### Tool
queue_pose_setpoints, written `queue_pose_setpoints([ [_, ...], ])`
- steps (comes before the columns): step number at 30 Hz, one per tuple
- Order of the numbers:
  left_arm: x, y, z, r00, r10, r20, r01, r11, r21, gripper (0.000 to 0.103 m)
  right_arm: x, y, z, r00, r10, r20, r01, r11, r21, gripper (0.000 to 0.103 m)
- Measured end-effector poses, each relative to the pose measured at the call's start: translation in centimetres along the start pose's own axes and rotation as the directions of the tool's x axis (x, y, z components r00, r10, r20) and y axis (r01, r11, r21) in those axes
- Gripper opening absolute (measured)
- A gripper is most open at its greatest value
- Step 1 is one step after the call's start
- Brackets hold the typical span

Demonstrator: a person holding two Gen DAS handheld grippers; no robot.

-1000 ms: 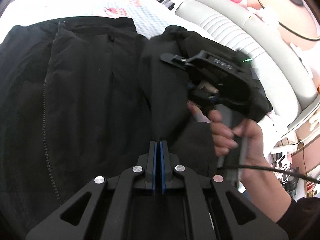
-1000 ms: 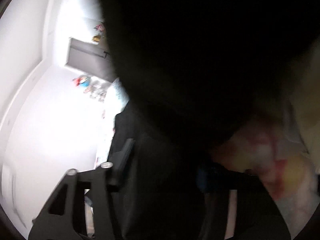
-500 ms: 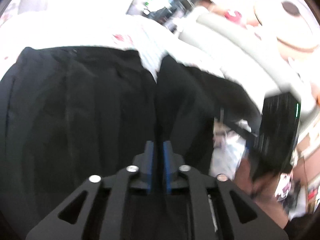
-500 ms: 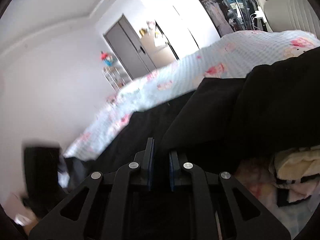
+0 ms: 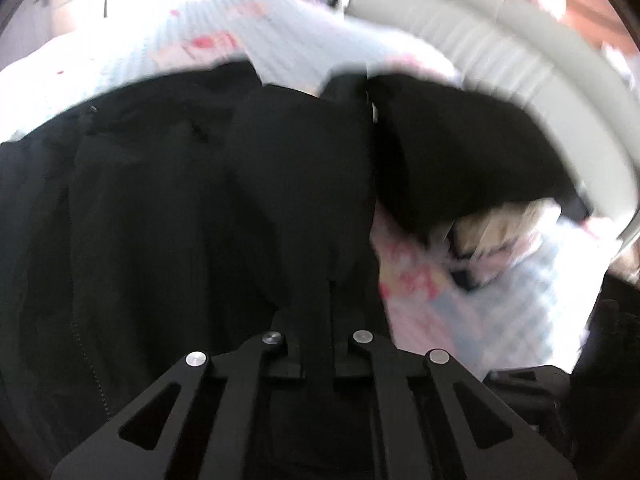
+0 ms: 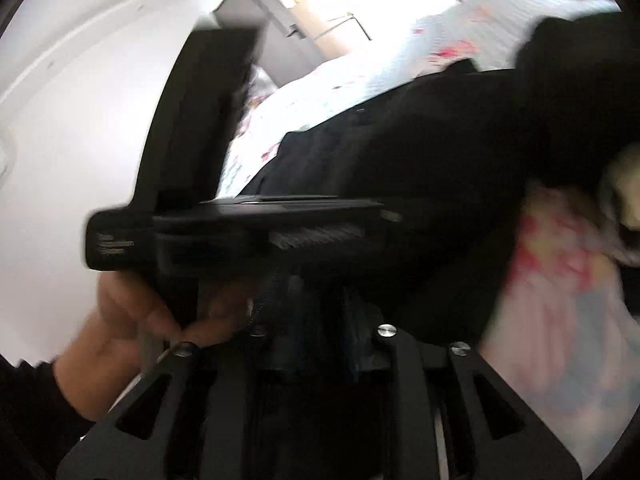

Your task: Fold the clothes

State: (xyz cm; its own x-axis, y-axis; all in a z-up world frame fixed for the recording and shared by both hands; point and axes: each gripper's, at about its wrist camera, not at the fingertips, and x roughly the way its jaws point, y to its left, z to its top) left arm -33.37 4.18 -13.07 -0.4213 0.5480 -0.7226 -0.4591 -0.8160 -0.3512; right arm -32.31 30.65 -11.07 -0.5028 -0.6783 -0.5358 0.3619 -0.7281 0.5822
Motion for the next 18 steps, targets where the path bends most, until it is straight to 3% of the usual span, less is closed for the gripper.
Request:
queue_pose_setpoints([
  [1, -2.0, 1.3, -0.2, 0.997, -0.034, 0.076, 0.039, 0.996, -0.076, 0.005, -0.7, -0.8, 0.3, 1.0, -0.01, 0.027, 0.009, 0.999, 0.04, 0.039],
  [2, -3.9, 2.8, -0.5, 0.989, -0.056, 0.139, 0.077, 0.985, -0.154, 0.005, -1.4, -1.6, 0.6, 0.998, -0.021, 0.054, 0.017, 0.997, 0.082, 0.041],
  [3, -4.9, 4.4, -1.2, 0.987, -0.033, 0.156, 0.067, 0.973, -0.22, 0.005, -2.1, -2.4, 0.9, 0.996, -0.033, 0.081, 0.023, 0.992, 0.123, 0.044],
  [6, -6.8, 9.2, -3.5, 0.986, 0.091, 0.139, -0.027, 0.914, -0.405, 0.005, -2.3, -3.4, 2.4, 0.993, -0.036, 0.11, 0.016, 0.984, 0.178, 0.054],
  [8, -6.5, 11.6, -5.0, 0.988, 0.146, 0.047, -0.11, 0.886, -0.45, 0.006, -3.2, -3.3, 1.4, 0.994, -0.065, 0.089, 0.052, 0.987, 0.15, 0.058],
  [9, -6.3, 12.2, -5.7, 0.987, 0.163, 0.004, -0.144, 0.883, -0.447, 0.007, -2.6, -3.0, 1.6, 0.994, -0.084, 0.07, 0.074, 0.989, 0.132, 0.06],
  [10, -6.5, 12.2, -6.2, 0.986, 0.167, -0.015, -0.157, 0.89, -0.428, 0.01, -3.9, -2.8, -0.1, 0.995, -0.087, 0.056, 0.08, 0.99, 0.118, 0.06],
  [12, -7.2, 11.3, -6.6, 0.986, 0.167, -0.019, -0.162, 0.914, -0.372, 0.016, -4.0, -2.6, -0.6, 0.995, -0.095, 0.029, 0.091, 0.989, 0.113, 0.066],
  [16, -8.6, 7.8, -5.1, 0.972, 0.227, 0.052, -0.214, 0.959, -0.187, 0.041, -2.6, -4.4, -1.8, 0.99, -0.136, -0.033, 0.14, 0.976, 0.169, 0.07],
  [18, -9.0, 5.8, -3.6, 0.954, 0.281, 0.107, -0.273, 0.958, -0.082, 0.043, -2.2, -5.1, -1.5, 0.983, -0.177, -0.052, 0.184, 0.958, 0.221, 0.071],
])
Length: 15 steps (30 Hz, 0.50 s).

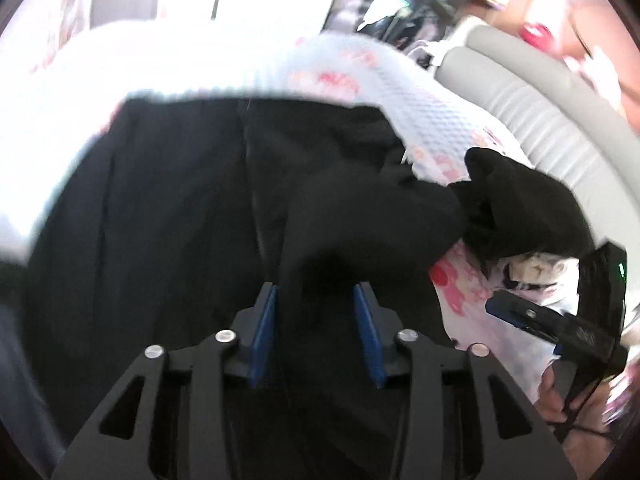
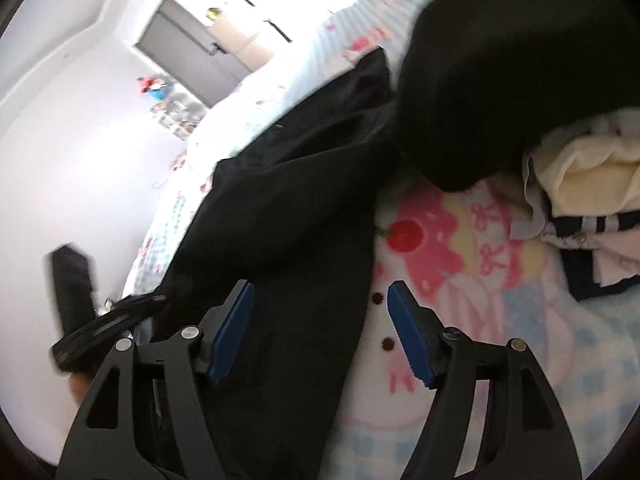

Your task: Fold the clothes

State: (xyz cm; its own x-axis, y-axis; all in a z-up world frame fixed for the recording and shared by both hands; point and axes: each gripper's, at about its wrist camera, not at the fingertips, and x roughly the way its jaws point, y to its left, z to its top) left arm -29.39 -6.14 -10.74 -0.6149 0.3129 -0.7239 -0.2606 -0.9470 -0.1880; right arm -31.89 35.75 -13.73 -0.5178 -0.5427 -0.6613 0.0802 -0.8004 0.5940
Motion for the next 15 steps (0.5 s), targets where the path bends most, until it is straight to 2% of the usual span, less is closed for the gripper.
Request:
queue_pose_setpoints([
  [2, 0.4, -1.8, 1.5, 1.0, -0.012, 0.023, 0.01, 0.996, 0.093, 0.053, -1.9, 0.1, 0.4, 0.999, -0.051, -0.006, 0.051, 0.998, 0.032, 0.071],
  [6, 3.7, -6.4, 4.0, 0.999, -0.039, 0.003, 0.037, 0.96, 0.278, 0.058, -2.6, 0.1, 0.5, 0.993, -0.114, 0.022, 0.114, 0.993, 0.026, 0.072],
  [10, 10.5, -11.8, 4.4, 0.995, 0.015, -0.102, 0.035, 0.88, 0.474, 0.064, -3.9, 0.1, -0.6, 0.993, -0.118, 0.026, 0.118, 0.993, 0.016, 0.073],
  [12, 14.0, -13.3, 3.8, 0.985, 0.092, -0.146, 0.003, 0.835, 0.55, 0.066, -5.0, -0.4, -1.3, 0.993, -0.119, 0.027, 0.118, 0.992, 0.037, 0.073],
  [13, 15.6, -13.8, 3.3, 0.977, 0.138, -0.162, -0.018, 0.813, 0.582, 0.06, -5.8, -0.8, -1.6, 0.992, -0.121, 0.032, 0.119, 0.991, 0.055, 0.073],
  [14, 16.4, -13.8, 2.8, 0.972, 0.165, -0.17, -0.033, 0.805, 0.593, 0.026, -6.6, -1.2, -2.0, 0.992, -0.123, 0.037, 0.121, 0.99, 0.073, 0.073],
  [15, 17.0, -13.7, 2.4, 0.968, 0.181, -0.174, -0.043, 0.804, 0.593, 0.006, -7.2, -1.6, -2.2, 0.991, -0.126, 0.037, 0.122, 0.989, 0.088, 0.073],
])
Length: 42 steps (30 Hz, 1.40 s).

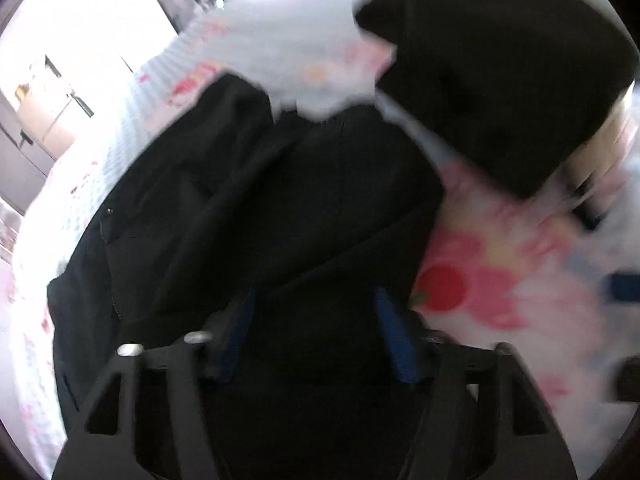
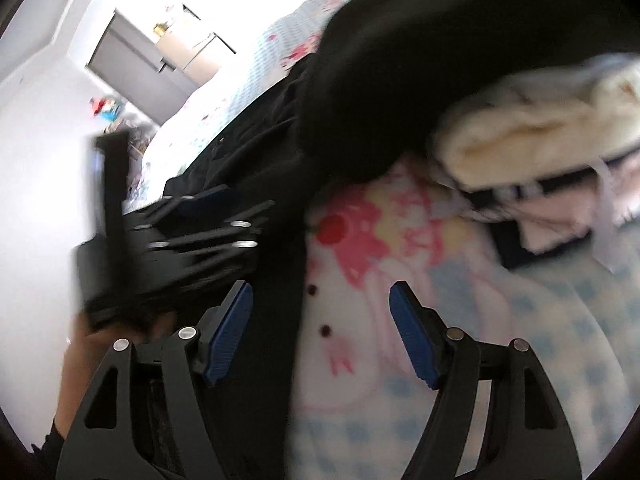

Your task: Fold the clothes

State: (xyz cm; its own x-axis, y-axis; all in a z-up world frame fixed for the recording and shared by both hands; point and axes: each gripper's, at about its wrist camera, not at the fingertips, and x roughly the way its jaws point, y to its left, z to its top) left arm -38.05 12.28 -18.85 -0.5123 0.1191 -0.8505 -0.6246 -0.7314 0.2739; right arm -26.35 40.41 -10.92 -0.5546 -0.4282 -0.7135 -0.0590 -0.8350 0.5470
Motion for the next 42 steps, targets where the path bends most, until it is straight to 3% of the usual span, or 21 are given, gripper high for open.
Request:
queue_pose_setpoints([
  [4, -4.0, 1.1, -1.6, 0.987, -0.097, 0.125, 0.113, 0.985, -0.131, 0.002, -2.0, -1.3, -0.3, 1.0, 0.001, 0.016, -0.002, 1.0, 0.02, 0.073],
  [8, -12.2, 1.3, -3.2, 0.938, -0.193, 0.289, 0.251, 0.952, -0.177, 0.002, -4.0, -1.6, -0.2, 0.999, 0.03, 0.043, -0.031, 0.999, 0.038, 0.073],
  [11, -18.0, 1.3, -4.3, 0.874, -0.259, 0.412, 0.349, 0.923, -0.161, 0.0, -6.4, -0.7, -0.1, 0.994, 0.078, 0.073, -0.08, 0.996, 0.029, 0.075],
  [14, -23.5, 1.5, -5.5, 0.782, -0.319, 0.535, 0.44, 0.891, -0.112, 0.0, -8.7, 0.3, -0.6, 0.984, 0.144, 0.103, -0.145, 0.989, -0.001, 0.085],
  [15, -24.5, 1.5, -5.6, 0.773, -0.315, 0.55, 0.44, 0.892, -0.107, 0.0, -9.1, 0.5, -0.7, 0.981, 0.161, 0.107, -0.161, 0.987, -0.007, 0.088],
  [18, -23.6, 1.6, -5.2, 0.823, -0.284, 0.492, 0.397, 0.907, -0.14, 0.001, -8.9, 0.5, -1.5, 0.99, 0.112, 0.088, -0.112, 0.994, -0.003, 0.089],
  [21, -19.5, 1.0, -4.5, 0.902, -0.248, 0.353, 0.324, 0.929, -0.176, 0.01, -8.7, -0.3, -2.5, 0.993, 0.092, 0.07, -0.094, 0.995, 0.026, 0.089],
  [23, -16.4, 0.2, -3.7, 0.942, -0.199, 0.272, 0.25, 0.954, -0.165, 0.064, -8.6, -0.9, -3.2, 0.995, 0.082, 0.058, -0.085, 0.995, 0.045, 0.089],
  [24, -14.9, -0.3, -3.3, 0.957, -0.171, 0.233, 0.21, 0.965, -0.155, 0.067, -8.5, -1.2, -3.6, 0.996, 0.077, 0.052, -0.08, 0.995, 0.054, 0.089],
  [27, -11.0, -1.6, -1.3, 0.982, -0.1, 0.16, 0.116, 0.989, -0.092, 0.068, -7.3, -2.2, -4.2, 0.998, 0.049, 0.03, -0.051, 0.996, 0.068, 0.089],
  [31, -5.4, -3.1, 0.2, 1.0, 0.004, 0.008, -0.004, 1.0, -0.009, 0.076, -7.5, -3.3, -3.9, 0.999, 0.04, 0.023, -0.042, 0.995, 0.094, 0.089],
  [32, -4.1, -3.3, 0.0, 0.999, 0.028, -0.02, -0.028, 1.0, -0.005, 0.075, -7.4, -3.5, -3.8, 0.999, 0.04, 0.018, -0.042, 0.994, 0.096, 0.089],
  [33, -2.9, -3.4, -0.2, 0.998, 0.052, -0.038, -0.052, 0.999, -0.008, 0.068, -7.3, -3.6, -3.7, 0.999, 0.041, 0.014, -0.042, 0.994, 0.098, 0.089],
  [34, -1.8, -3.5, -0.5, 0.996, 0.076, -0.056, -0.077, 0.997, -0.01, 0.025, -7.0, -3.7, -3.6, 0.999, 0.036, 0.008, -0.037, 0.995, 0.092, 0.089],
  [35, -1.4, -3.4, -0.8, 0.997, 0.053, -0.059, -0.056, 0.998, -0.039, 0.01, -6.7, -3.7, -3.5, 1.0, 0.03, 0.003, -0.03, 0.996, 0.086, 0.089],
  [39, -5.0, -2.5, -1.6, 0.995, -0.035, 0.092, 0.048, 0.989, -0.141, 0.004, -5.4, -3.5, -2.6, 0.999, 0.027, -0.027, -0.026, 0.997, 0.07, 0.089],
  [41, -8.2, -1.6, -2.1, 0.974, -0.109, 0.199, 0.144, 0.975, -0.171, 0.003, -4.5, -3.1, -1.9, 0.999, 0.043, -0.03, -0.041, 0.997, 0.068, 0.089],
  [42, -10.0, -1.0, -2.3, 0.954, -0.161, 0.253, 0.211, 0.961, -0.18, 0.003, -4.4, -2.6, -1.4, 0.998, 0.06, -0.023, -0.058, 0.996, 0.065, 0.089],
])
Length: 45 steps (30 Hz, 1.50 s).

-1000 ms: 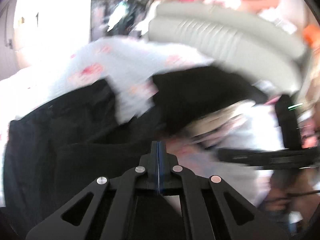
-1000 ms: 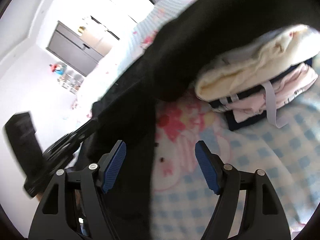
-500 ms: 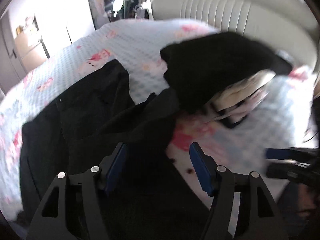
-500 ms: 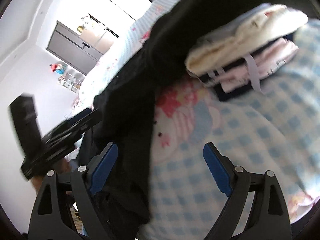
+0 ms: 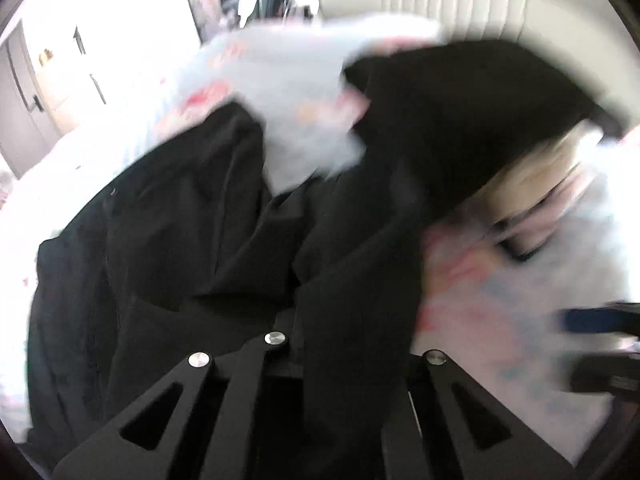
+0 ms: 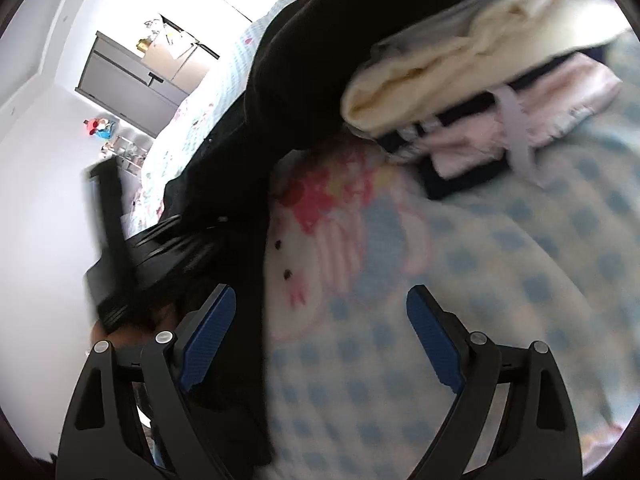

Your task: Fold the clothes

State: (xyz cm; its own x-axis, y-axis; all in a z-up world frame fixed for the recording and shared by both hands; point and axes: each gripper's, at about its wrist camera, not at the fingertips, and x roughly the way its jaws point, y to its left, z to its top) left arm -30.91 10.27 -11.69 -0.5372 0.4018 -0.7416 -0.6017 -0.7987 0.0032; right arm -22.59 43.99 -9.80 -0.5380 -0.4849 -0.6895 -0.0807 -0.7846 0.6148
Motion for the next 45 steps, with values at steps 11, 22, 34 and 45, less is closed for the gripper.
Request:
queue_pose_setpoints([
  [11, -15.7, 0.9, 2.6, 0.872, -0.402, 0.28, 0.422, 0.906, -0.013, 0.003, -3.4, 3.3, 2.1, 0.906, 0.408, 0.116, -0.418, 0.905, 0.079, 0.092],
  [22, -17.2, -9.9, 9.6, 0.781, -0.561, 0.273, 0.533, 0.828, 0.175, 0.003, -15.6, 3.3, 1.9, 0.88, 0.359, 0.31, -0.348, 0.933, -0.094, 0.103],
  [34, -13.5, -11.0, 9.2, 0.787, -0.559, 0.26, 0.587, 0.809, -0.036, 0.047, -20.1, -4.5, -1.9, 0.94, -0.005, 0.34, -0.005, 1.0, 0.029, 0.103],
  [45, -10.1, -2.5, -7.1, 0.972, -0.233, -0.006, 0.218, 0.916, -0.336, 0.055, -10.5, -5.0, -9.6, 0.993, 0.111, 0.045, -0.115, 0.99, 0.086, 0.103],
])
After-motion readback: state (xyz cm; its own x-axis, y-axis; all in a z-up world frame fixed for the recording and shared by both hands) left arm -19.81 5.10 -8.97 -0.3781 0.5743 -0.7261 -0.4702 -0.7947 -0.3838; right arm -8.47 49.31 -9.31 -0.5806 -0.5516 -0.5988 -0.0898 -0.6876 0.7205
